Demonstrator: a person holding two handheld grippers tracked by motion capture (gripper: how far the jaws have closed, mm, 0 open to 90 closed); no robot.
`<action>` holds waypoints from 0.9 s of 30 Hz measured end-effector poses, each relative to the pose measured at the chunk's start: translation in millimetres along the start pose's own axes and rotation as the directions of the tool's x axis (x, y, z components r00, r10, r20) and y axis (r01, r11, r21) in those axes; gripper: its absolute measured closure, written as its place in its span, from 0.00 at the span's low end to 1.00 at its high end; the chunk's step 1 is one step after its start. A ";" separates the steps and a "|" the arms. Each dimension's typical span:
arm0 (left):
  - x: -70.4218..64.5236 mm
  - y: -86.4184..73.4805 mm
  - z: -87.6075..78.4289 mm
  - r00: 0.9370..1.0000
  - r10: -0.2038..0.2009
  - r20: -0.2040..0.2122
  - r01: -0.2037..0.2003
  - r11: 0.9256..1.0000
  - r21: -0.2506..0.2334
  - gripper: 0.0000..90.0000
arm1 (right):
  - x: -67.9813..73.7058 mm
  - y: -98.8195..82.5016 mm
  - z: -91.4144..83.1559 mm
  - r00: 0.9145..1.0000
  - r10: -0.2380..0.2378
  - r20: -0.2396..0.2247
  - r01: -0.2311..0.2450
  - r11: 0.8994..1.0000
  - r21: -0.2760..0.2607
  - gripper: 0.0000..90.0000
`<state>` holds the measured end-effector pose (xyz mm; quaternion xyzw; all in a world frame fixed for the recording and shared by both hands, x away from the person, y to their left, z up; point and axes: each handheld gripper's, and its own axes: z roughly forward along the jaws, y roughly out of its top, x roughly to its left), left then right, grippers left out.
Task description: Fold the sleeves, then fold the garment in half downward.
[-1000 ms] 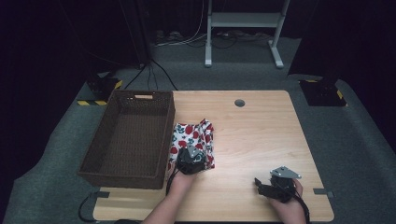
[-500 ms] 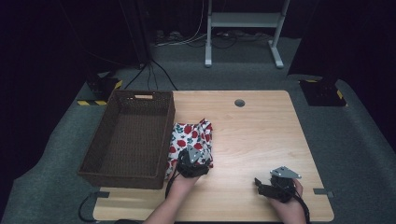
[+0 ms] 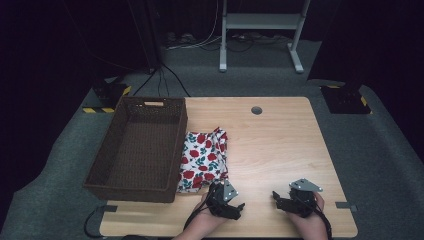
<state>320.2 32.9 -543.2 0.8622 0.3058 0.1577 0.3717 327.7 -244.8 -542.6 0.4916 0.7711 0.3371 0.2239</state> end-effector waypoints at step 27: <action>0.4 -0.4 -0.2 0.999 -0.021 0.043 0.021 1.000 0.000 0.14 | 4.1 0.3 0.3 1.000 -0.009 -0.018 0.009 1.000 0.004 0.17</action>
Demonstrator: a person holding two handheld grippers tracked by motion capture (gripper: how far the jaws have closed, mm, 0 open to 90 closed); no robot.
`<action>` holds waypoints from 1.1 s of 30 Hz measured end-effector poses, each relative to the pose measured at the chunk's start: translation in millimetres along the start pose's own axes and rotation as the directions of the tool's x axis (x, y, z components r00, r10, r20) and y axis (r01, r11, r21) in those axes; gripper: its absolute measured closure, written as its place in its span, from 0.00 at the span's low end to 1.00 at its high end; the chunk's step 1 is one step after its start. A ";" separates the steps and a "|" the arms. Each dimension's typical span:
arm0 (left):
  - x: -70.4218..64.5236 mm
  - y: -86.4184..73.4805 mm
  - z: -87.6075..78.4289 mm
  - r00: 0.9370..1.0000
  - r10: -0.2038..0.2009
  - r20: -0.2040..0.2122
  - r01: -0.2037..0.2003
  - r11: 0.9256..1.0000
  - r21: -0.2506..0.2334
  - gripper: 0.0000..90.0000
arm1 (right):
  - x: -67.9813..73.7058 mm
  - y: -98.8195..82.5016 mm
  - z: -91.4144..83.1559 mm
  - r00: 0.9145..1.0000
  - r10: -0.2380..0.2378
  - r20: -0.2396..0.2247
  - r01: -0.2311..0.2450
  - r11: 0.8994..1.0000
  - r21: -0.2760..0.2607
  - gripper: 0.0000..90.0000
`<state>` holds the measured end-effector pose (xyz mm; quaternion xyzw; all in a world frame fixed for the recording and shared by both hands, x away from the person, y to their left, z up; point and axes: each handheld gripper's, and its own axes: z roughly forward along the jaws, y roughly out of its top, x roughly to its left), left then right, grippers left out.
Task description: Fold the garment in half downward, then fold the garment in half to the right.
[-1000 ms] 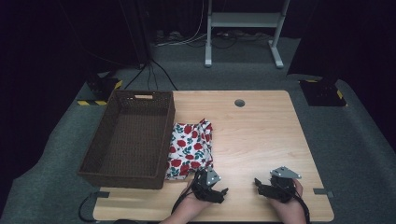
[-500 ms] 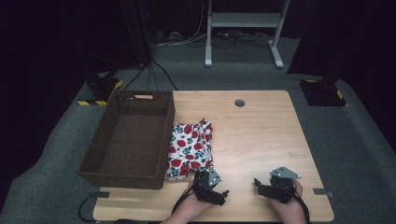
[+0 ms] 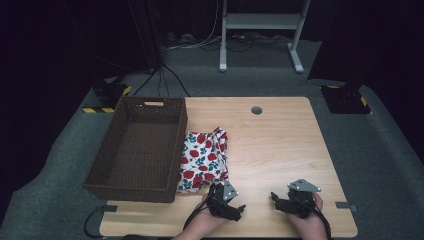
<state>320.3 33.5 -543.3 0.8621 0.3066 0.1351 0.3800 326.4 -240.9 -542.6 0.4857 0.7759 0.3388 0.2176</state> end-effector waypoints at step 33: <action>57.8 34.8 -25.0 0.989 -0.139 -0.056 0.129 0.979 -0.161 0.15 | -1.1 0.2 0.4 1.000 -0.006 -0.007 0.006 1.000 -0.001 0.17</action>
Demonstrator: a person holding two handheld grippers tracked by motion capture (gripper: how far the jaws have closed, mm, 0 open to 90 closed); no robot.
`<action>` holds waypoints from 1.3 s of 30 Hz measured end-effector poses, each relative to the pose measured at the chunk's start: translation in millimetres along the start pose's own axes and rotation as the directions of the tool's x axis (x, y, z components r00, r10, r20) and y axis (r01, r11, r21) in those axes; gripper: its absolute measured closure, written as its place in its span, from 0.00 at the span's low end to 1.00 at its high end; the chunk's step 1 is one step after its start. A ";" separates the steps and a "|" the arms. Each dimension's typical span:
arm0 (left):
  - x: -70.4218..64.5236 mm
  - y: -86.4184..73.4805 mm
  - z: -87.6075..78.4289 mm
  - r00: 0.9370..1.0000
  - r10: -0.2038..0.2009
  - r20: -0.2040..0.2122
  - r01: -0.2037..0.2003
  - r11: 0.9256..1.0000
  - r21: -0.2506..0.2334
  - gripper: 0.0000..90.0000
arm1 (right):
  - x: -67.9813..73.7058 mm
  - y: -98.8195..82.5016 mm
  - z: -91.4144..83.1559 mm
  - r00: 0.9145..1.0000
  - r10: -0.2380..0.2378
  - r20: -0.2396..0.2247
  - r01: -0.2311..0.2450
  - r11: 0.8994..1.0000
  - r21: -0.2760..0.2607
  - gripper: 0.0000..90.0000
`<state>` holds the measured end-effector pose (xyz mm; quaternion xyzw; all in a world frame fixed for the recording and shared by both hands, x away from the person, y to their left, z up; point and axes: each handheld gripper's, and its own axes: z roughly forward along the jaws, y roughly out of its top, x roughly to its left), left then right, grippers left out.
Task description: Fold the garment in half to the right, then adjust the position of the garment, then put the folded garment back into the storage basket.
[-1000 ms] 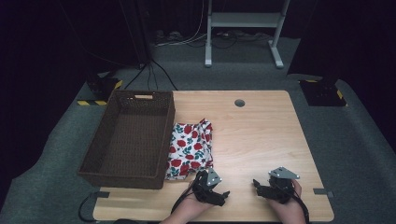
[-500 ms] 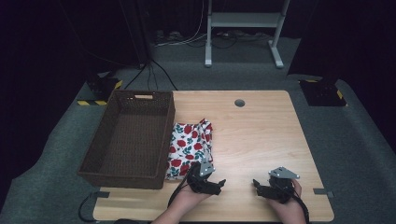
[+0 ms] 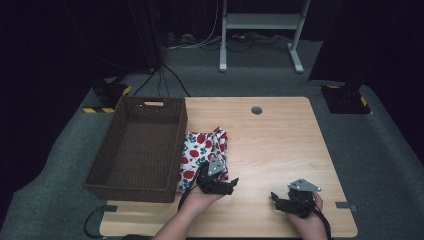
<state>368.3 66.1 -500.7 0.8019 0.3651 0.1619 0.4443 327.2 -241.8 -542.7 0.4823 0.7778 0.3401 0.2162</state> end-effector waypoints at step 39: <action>47.6 47.6 61.5 0.950 0.057 -0.306 -0.015 0.990 0.139 0.18 | -0.4 0.1 0.1 1.000 -0.002 -0.002 0.002 1.000 0.000 0.17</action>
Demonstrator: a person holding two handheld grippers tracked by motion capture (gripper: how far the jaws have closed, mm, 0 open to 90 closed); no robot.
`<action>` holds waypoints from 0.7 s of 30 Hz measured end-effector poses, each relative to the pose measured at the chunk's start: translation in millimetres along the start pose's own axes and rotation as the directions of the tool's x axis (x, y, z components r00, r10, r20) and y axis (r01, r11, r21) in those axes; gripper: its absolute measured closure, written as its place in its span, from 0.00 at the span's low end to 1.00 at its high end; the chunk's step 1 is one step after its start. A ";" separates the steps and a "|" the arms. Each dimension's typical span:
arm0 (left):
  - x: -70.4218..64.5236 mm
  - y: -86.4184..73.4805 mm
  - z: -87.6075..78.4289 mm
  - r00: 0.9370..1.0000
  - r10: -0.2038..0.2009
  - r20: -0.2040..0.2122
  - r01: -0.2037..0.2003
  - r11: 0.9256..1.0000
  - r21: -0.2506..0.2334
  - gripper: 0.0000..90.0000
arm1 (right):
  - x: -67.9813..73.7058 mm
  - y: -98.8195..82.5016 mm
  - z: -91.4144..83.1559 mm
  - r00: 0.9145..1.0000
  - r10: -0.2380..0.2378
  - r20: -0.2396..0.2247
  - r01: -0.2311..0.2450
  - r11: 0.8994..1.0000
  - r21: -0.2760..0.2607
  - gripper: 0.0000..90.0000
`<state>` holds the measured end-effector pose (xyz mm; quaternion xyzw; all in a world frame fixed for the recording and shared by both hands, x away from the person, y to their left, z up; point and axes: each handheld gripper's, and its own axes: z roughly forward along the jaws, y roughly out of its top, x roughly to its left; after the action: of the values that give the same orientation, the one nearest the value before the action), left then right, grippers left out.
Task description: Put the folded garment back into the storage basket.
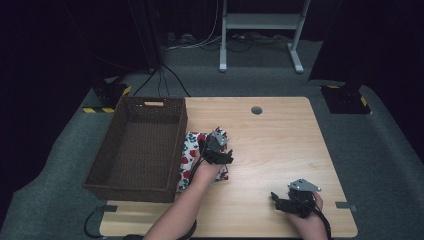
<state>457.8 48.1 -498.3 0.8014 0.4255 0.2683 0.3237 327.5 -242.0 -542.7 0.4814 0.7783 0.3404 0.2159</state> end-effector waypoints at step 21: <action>-7.0 -5.0 31.7 0.997 0.074 -0.033 -0.070 0.992 0.109 0.19 | -0.3 0.0 0.0 1.000 -0.001 -0.002 0.001 1.000 0.000 0.17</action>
<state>474.1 35.1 -523.6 0.8274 0.4158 0.2714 0.2623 327.7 -242.3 -542.7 0.4809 0.7787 0.3407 0.2151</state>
